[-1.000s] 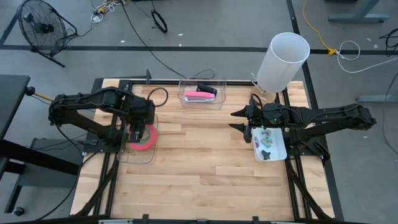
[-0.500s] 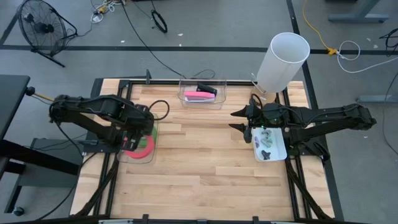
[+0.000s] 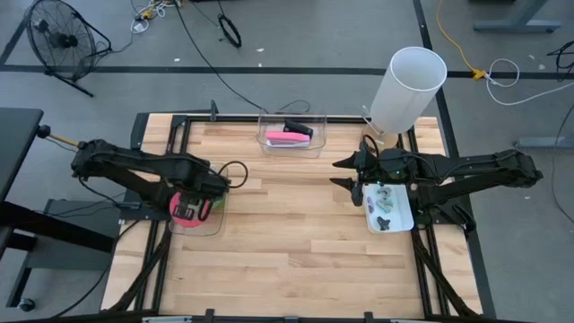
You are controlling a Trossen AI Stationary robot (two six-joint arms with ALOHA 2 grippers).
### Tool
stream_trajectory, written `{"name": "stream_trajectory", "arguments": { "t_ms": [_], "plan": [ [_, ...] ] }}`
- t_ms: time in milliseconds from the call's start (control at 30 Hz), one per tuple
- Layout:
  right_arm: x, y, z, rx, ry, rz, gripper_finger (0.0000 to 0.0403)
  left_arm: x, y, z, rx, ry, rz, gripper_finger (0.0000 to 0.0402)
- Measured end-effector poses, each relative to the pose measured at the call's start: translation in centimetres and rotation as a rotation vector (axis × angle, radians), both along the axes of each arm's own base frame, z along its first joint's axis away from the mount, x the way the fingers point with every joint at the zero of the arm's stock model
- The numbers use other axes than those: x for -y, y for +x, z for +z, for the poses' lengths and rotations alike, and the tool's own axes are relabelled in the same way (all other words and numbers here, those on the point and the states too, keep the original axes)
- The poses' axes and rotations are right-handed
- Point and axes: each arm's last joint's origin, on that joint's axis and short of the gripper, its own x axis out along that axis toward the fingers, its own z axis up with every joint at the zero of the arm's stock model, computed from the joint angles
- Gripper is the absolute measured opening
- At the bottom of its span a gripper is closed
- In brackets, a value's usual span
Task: Pick and place Stapler, Stapler remover, tape
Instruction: Put the pink tape into the bottom transparent bin
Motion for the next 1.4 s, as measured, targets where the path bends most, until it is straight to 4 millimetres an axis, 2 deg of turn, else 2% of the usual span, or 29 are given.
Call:
{"name": "stream_trajectory", "arguments": {
  "t_ms": [200, 767, 1233, 1400],
  "plan": [
    [0.0, 0.0, 0.0, 0.000, 0.000, 0.000, 0.0239, -0.5, -0.3, -2.1, -0.056, 0.036, -0.035, 0.0091],
    [0.0, 0.0, 0.0, 0.000, 0.008, -0.003, 0.0239, -1.6, 0.4, -5.8, 0.021, 0.110, -0.074, 0.0093],
    [0.0, 0.0, 0.0, 0.000, 0.007, -0.003, 0.0239, -1.5, 0.5, -6.1, 0.040, 0.102, -0.053, 0.0111],
    [0.0, 0.0, 0.0, 0.000, 0.007, -0.004, 0.0239, -1.5, 0.5, -6.1, 0.053, 0.102, -0.005, 0.0139]
  ]
}}
